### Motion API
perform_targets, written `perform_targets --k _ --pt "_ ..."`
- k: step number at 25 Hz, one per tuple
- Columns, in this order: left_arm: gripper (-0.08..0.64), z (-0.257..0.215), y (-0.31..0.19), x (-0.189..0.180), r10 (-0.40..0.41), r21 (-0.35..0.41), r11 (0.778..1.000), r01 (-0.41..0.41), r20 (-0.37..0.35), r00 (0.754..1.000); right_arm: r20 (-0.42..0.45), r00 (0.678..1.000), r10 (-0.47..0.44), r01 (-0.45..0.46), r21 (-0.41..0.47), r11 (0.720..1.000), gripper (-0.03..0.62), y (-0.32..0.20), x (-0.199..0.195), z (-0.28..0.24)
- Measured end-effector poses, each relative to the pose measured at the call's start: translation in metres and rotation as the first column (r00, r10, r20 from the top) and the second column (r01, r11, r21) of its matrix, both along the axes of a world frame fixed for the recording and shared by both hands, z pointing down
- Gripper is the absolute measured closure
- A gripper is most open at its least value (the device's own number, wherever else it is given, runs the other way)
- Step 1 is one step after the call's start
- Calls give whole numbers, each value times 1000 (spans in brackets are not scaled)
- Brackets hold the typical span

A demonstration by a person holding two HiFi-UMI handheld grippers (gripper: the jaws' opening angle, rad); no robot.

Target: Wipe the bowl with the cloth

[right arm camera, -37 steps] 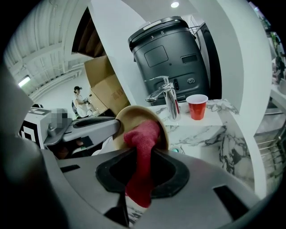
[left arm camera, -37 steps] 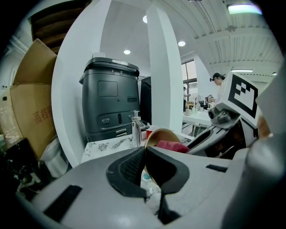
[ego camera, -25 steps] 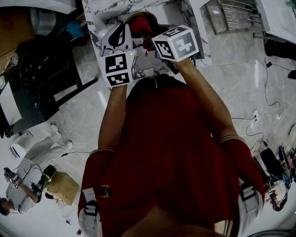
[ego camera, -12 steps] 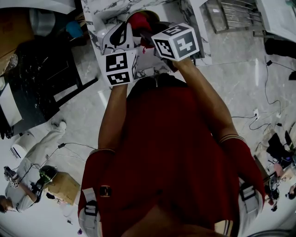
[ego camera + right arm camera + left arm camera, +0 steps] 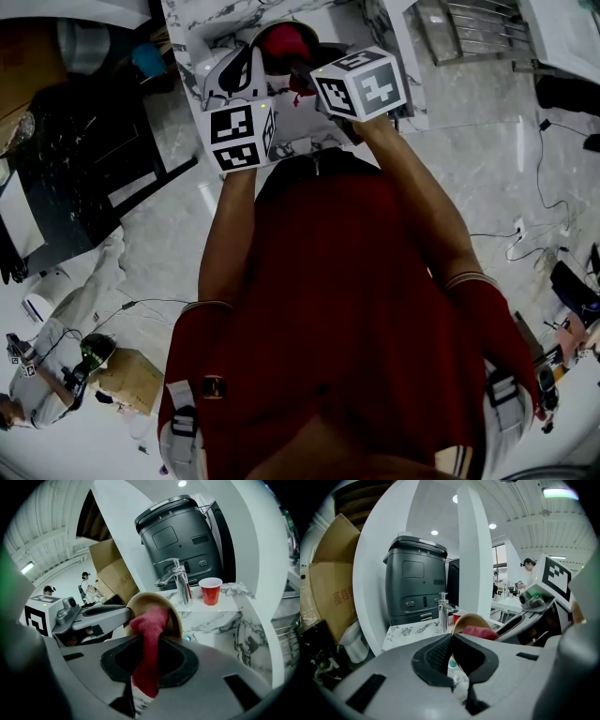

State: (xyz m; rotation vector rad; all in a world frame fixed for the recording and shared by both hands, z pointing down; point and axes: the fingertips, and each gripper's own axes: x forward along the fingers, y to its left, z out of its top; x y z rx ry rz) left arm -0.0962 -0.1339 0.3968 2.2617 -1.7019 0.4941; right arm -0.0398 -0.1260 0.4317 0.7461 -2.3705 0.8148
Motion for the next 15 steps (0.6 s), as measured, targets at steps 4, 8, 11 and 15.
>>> perform_targets --k 4,8,11,15 --pt "545 3 -1 -1 -2 -10 1000 2 -9 1000 -9 1000 -18 18 -16 1000 511 4 0 4" --pt "545 4 -2 2 -3 -20 1000 2 -16 1000 -3 999 -37 37 -21 999 511 6 0 9" --pt "546 6 -4 4 -3 -28 1000 2 -26 1000 -3 999 -53 53 -25 998 511 7 0 10" --pt "546 9 -6 5 -3 -41 999 1 -43 999 0 997 -72 72 -31 997 509 10 -1 6"
